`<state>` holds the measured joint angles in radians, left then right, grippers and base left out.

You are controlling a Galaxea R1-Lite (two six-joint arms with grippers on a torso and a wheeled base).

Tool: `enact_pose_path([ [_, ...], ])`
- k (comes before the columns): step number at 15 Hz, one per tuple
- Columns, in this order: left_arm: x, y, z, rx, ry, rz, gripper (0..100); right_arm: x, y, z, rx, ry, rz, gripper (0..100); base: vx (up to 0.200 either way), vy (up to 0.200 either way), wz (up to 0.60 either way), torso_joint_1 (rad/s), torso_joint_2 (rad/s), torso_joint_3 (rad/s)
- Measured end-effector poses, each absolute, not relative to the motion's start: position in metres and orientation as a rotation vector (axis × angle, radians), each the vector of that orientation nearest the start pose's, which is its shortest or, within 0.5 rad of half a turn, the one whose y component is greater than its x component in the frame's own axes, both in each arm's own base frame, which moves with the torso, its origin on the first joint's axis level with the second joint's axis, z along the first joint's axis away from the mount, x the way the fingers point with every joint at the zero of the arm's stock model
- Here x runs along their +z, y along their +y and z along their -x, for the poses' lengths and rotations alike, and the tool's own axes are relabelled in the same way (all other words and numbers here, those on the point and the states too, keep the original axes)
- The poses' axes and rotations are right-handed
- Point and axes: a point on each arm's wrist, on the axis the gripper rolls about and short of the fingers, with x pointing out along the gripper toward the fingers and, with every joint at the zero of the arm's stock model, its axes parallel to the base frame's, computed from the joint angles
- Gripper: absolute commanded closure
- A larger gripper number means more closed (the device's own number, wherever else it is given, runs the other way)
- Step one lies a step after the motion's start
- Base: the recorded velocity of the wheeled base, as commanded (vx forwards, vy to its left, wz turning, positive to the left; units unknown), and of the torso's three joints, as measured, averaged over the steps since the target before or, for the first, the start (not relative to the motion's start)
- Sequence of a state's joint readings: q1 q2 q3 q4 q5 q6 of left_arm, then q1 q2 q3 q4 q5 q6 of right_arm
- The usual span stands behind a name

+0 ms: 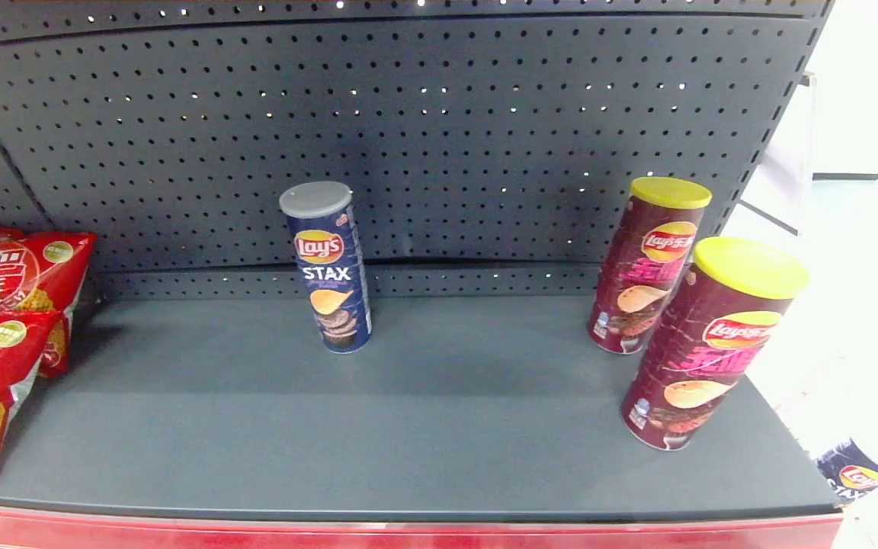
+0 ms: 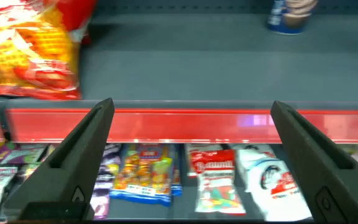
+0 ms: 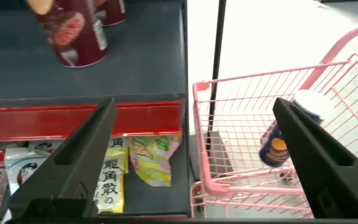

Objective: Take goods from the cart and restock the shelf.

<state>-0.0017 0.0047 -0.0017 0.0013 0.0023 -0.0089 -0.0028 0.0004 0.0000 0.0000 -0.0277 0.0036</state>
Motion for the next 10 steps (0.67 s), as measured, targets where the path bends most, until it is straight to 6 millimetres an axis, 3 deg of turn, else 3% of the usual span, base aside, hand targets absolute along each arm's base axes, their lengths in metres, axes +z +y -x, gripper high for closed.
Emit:
enact_pose_path([
  [10,0.0759,0.0001,0.0226,0.002,0.005,0.011,0,0.0755,-0.0006,0.0228,-0.03,0.0,-0.003,0,0.0,-0.2,0.0,0.003,0.0,0.002],
])
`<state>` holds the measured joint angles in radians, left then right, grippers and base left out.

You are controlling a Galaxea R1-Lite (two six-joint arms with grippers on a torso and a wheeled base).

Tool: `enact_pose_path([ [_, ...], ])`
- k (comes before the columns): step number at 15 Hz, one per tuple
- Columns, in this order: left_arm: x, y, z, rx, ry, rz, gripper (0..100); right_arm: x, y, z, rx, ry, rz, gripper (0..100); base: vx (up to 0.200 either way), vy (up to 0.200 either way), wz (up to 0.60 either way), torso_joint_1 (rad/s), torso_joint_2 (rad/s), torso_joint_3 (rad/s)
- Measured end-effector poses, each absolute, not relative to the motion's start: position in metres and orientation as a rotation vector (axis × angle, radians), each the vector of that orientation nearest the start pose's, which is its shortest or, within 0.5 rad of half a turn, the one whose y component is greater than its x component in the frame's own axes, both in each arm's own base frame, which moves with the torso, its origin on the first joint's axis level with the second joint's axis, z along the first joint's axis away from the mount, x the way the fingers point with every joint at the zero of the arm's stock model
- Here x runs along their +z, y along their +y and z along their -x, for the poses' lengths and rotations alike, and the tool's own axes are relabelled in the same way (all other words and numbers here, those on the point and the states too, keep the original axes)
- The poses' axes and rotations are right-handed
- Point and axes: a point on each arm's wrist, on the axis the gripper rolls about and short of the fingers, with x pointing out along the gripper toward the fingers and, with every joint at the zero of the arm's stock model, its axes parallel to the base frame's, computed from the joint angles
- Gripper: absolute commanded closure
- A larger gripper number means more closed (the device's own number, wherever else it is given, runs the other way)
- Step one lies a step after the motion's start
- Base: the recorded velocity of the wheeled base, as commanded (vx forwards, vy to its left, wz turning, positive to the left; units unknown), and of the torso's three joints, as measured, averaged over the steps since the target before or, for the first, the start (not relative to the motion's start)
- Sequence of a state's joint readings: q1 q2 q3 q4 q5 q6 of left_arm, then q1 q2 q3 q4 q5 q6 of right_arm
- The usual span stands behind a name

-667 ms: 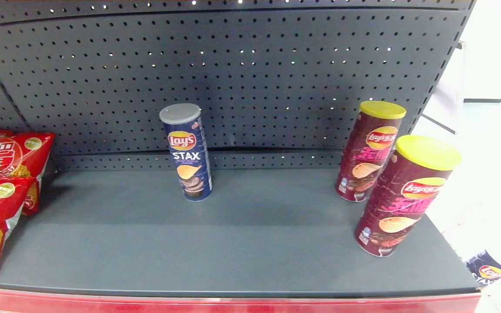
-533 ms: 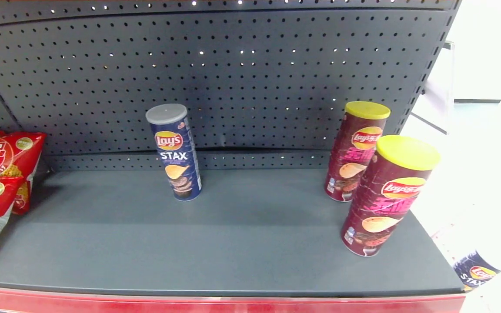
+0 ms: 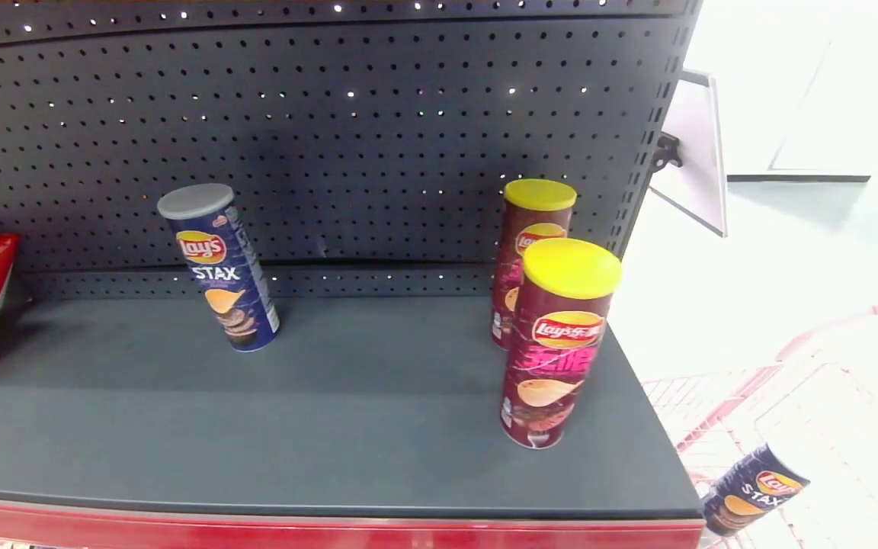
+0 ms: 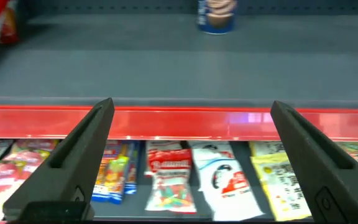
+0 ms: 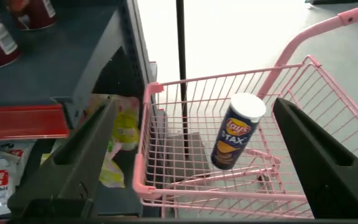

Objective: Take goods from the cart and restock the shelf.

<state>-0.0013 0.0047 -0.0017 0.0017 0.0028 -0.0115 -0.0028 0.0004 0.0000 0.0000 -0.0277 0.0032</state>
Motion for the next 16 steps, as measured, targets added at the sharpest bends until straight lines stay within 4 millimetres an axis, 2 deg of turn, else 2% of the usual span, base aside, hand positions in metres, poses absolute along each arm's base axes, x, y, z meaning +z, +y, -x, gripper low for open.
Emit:
enact_pose_path([
  [10,0.0759,0.0001,0.0226,0.001,0.005,0.012,0,0.0755,-0.0005,0.0228,-0.03,0.0,-0.003,0,0.0,-0.2,0.0,0.0,0.0,0.004],
  [16,0.0758,0.0001,0.0225,0.0,0.006,0.011,0,0.0755,-0.0005,0.0228,-0.031,0.0,-0.003,0,0.0,0.0,0.0,0.0,0.0,0.0],
])
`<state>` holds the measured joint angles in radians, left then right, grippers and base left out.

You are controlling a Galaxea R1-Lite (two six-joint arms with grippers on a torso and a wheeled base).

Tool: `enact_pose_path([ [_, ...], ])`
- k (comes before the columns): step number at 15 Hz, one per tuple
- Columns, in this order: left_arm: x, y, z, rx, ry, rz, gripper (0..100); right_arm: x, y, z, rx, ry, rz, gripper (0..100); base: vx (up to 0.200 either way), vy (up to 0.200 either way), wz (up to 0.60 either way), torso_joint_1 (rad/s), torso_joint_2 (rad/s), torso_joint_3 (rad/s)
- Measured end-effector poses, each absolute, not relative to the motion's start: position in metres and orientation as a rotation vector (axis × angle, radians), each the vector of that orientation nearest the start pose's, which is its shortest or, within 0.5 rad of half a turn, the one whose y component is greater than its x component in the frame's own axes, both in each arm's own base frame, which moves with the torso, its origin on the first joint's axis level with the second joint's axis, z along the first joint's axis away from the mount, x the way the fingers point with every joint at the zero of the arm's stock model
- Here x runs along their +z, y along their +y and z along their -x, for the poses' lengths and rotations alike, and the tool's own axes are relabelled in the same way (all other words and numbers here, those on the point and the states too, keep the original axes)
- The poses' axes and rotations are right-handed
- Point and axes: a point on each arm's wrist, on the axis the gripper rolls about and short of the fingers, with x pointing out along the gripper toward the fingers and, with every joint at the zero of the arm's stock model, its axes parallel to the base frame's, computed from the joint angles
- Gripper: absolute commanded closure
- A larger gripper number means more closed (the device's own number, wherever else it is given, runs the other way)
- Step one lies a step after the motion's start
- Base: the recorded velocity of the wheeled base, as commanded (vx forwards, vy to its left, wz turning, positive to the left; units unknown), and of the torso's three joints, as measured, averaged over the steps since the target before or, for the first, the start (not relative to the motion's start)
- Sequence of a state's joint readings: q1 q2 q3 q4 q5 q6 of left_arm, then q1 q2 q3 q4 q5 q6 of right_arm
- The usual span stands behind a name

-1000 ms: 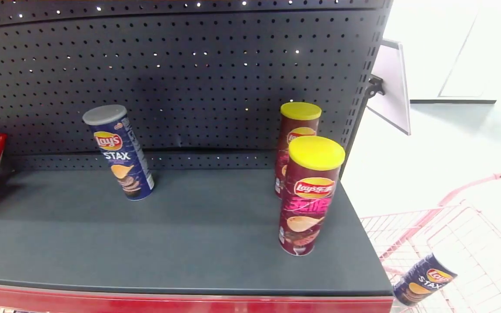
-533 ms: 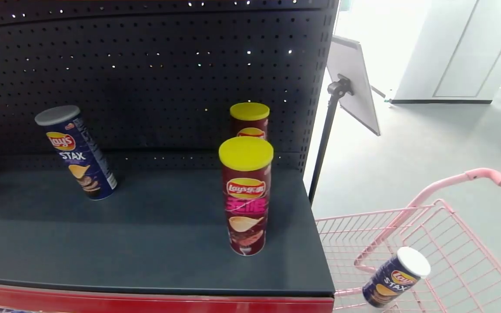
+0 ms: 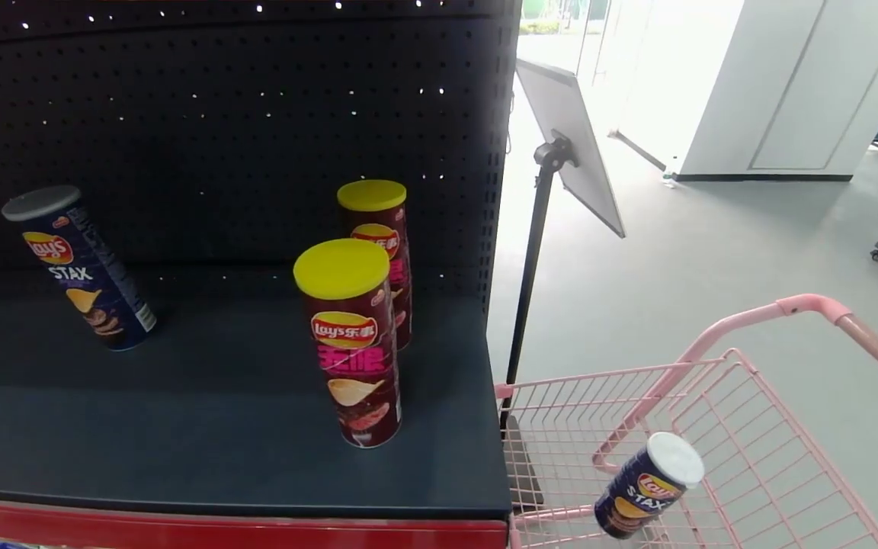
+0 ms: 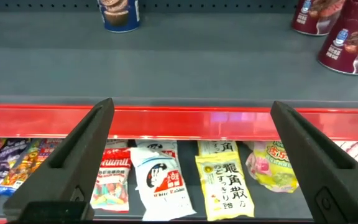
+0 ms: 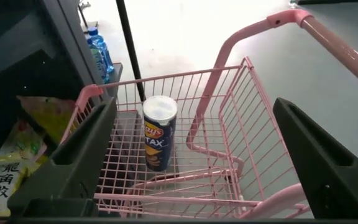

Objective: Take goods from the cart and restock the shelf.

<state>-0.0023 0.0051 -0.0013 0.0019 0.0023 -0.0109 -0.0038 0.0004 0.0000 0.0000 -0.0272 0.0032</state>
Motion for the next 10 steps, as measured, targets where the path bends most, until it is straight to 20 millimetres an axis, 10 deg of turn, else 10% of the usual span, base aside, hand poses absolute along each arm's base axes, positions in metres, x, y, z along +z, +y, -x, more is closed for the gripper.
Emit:
enact_pose_path([
  [10,0.076,0.0001,0.0226,0.003,0.004,0.015,0,0.0755,-0.0006,0.0228,-0.03,0.0,-0.003,0,-0.1,0.0,0.0,0.002,0.0,0.002],
])
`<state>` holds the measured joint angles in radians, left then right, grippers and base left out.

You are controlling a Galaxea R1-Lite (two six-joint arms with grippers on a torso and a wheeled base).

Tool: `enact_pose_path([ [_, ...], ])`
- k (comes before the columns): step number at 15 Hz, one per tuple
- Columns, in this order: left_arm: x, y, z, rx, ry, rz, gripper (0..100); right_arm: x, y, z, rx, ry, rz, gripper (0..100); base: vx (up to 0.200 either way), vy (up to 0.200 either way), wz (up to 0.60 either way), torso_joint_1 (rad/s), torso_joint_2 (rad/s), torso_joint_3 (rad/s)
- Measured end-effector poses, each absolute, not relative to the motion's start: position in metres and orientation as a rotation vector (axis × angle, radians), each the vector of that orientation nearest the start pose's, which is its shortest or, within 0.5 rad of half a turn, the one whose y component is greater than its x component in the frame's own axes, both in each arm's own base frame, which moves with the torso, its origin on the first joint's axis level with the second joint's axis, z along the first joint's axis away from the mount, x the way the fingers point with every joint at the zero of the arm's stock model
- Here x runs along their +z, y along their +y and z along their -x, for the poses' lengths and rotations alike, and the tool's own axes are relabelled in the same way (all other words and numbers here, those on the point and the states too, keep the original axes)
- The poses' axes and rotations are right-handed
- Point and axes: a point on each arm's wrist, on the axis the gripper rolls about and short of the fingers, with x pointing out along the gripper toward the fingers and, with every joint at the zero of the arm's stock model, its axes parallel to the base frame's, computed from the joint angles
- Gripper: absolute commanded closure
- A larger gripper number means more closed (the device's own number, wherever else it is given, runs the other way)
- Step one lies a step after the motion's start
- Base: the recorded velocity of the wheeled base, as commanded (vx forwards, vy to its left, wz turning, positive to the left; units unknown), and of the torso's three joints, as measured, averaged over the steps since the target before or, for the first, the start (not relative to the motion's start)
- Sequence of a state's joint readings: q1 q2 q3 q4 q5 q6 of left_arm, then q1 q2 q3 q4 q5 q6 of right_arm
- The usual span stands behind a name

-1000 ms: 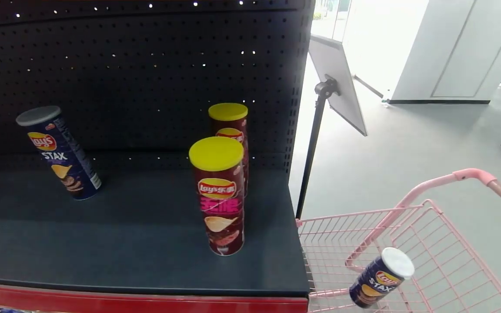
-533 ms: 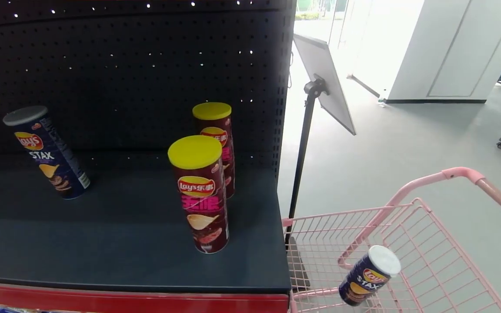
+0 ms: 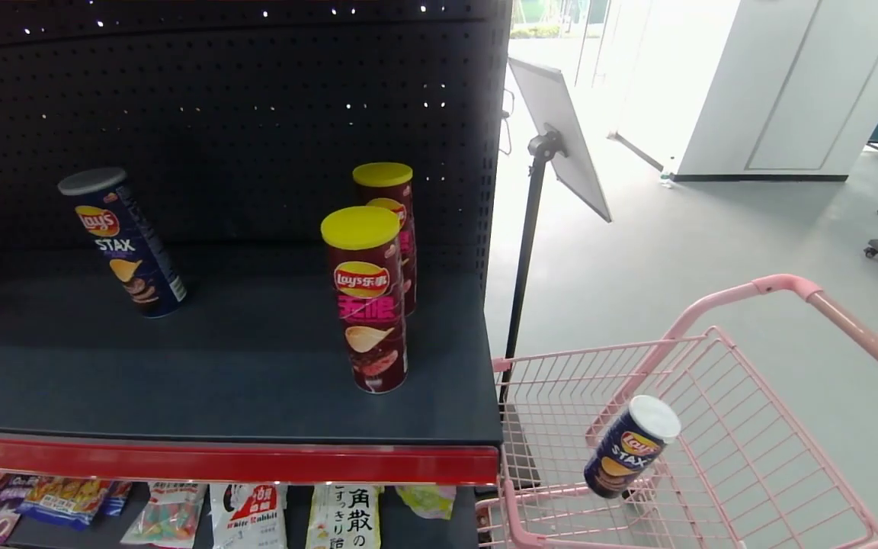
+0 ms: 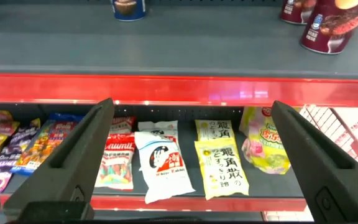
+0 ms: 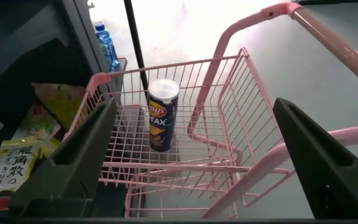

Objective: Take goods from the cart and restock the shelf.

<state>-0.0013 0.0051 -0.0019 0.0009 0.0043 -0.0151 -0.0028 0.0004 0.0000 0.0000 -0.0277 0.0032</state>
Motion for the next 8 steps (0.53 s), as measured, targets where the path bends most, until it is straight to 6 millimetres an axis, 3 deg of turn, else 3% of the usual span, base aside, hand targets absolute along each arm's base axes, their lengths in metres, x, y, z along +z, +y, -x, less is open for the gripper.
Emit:
enact_pose_path([
  [3,0.076,0.0001,0.0226,0.003,0.004,0.015,0,0.0755,-0.0005,0.0228,-0.028,0.0,-0.004,0,0.0,0.0,0.0,-0.027,0.05,0.037],
  [8,0.0759,0.0001,0.0225,0.003,0.005,0.015,0,0.0756,-0.0003,0.0228,-0.021,-0.001,-0.012,0,0.0,0.0,0.0,-0.141,0.35,0.194],
])
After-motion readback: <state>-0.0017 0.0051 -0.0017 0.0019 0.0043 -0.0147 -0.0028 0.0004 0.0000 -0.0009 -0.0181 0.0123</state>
